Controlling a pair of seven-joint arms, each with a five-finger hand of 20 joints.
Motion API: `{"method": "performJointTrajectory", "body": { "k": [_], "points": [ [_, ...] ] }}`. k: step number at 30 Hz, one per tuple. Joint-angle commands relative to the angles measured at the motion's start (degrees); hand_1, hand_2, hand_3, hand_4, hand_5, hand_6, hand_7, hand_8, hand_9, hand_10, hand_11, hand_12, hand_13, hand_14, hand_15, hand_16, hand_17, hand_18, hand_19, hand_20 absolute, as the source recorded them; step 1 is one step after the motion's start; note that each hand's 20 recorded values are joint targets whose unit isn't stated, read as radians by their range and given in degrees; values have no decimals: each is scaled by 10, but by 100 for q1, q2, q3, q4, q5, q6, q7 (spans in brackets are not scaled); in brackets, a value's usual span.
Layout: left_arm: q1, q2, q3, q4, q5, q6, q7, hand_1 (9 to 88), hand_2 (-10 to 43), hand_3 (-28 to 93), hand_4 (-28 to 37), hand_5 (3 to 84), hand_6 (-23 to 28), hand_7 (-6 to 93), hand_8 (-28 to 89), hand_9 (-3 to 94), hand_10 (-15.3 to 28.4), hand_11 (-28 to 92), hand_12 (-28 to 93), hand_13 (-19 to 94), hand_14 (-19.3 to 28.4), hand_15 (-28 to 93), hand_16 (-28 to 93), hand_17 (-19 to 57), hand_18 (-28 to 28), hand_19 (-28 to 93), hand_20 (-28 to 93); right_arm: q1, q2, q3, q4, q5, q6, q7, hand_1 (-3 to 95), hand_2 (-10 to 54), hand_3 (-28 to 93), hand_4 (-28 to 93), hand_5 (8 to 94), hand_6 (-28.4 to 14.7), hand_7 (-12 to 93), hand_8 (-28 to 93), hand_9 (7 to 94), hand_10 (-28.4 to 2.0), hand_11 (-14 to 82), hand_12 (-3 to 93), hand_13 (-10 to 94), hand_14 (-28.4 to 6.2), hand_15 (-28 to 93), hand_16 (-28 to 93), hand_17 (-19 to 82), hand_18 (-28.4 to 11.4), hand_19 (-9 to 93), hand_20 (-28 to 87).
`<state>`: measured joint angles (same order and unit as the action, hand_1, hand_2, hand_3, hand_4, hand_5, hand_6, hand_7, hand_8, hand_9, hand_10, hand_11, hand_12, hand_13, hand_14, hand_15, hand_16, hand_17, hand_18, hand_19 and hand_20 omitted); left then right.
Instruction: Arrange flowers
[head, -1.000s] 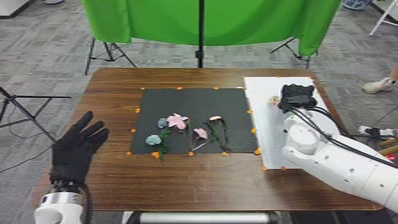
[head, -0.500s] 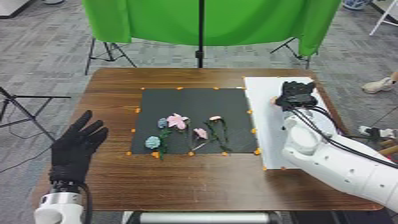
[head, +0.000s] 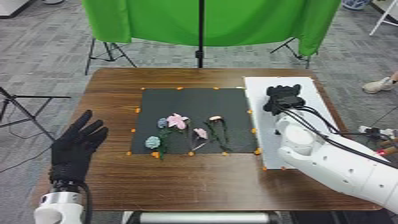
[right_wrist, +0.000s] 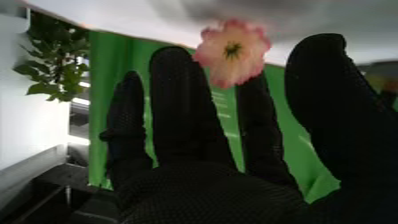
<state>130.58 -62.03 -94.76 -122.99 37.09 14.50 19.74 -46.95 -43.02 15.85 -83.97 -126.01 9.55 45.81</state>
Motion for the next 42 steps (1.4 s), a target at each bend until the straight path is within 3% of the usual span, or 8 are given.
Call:
{"method": "performJointTrajectory", "body": {
  "k": [1,2,5,9,18,22,33,42],
  "points": [
    [28,-22,5,16,-22,34,-3,211,71,815,-283,372,93,74,-75,337,202,251,106,213,277,588,-113,-82,284,579,15,149,-159,-429,334,-217,651,400,409,-95,822,-283,574,53,244,-176,590,-148,291,145,548,-109,708,124,186,-259,756,430],
    [28,-39,-11,19,-14,13,-32,211,70,815,-283,372,93,74,-75,337,202,252,106,213,277,588,-113,-81,284,579,15,146,-158,-454,355,-226,739,440,435,-95,796,-283,610,53,247,-157,635,-131,283,157,579,-87,680,181,203,-251,767,432],
    [41,-31,-3,11,-19,26,3,211,71,815,-283,371,93,74,-75,337,202,252,106,214,277,588,-113,-81,284,579,15,192,-133,-599,438,-315,1111,405,539,-95,695,-283,767,37,302,-51,826,-60,135,309,700,-19,606,294,275,-223,805,430],
    [66,-23,4,-3,-34,43,41,211,71,814,-283,372,94,74,-74,337,203,252,106,213,277,588,-113,-82,284,578,15,188,-60,-631,377,-495,1557,401,581,-95,681,-283,844,33,284,-19,925,-26,130,360,794,-7,598,304,341,-198,843,421],
    [100,-8,-37,-12,-51,62,54,211,71,814,-283,373,93,74,-75,337,203,252,106,214,277,588,-113,-82,284,578,16,-373,454,-11,-1094,-683,1735,-56,588,-95,694,-283,864,22,262,-9,936,-32,144,357,808,-7,594,313,350,-197,850,414],
    [64,-37,-41,5,-17,23,-14,210,71,814,-283,372,93,74,-75,337,203,253,106,214,277,589,-113,-81,284,578,16,-726,481,136,-1584,-720,1642,-341,589,-95,696,-283,867,20,257,-5,937,-34,144,358,809,-7,593,315,348,-197,850,413],
    [23,-78,-37,32,25,-42,-100,210,72,812,-283,372,93,75,-75,337,203,251,106,213,277,589,-114,-81,284,579,17,-1055,313,-105,-1926,-985,1402,-675,570,-95,720,-283,824,20,287,-11,907,-38,140,379,752,-12,618,322,310,-190,842,399],
    [36,-113,-62,29,57,-65,-202,211,72,813,-283,375,95,75,-75,341,205,255,106,222,282,595,-114,-81,284,579,16,-1372,388,238,-2094,-872,876,-902,496,-95,736,-283,711,10,287,-58,778,-81,180,319,633,-51,649,257,239,-193,802,375]
  ]
}}
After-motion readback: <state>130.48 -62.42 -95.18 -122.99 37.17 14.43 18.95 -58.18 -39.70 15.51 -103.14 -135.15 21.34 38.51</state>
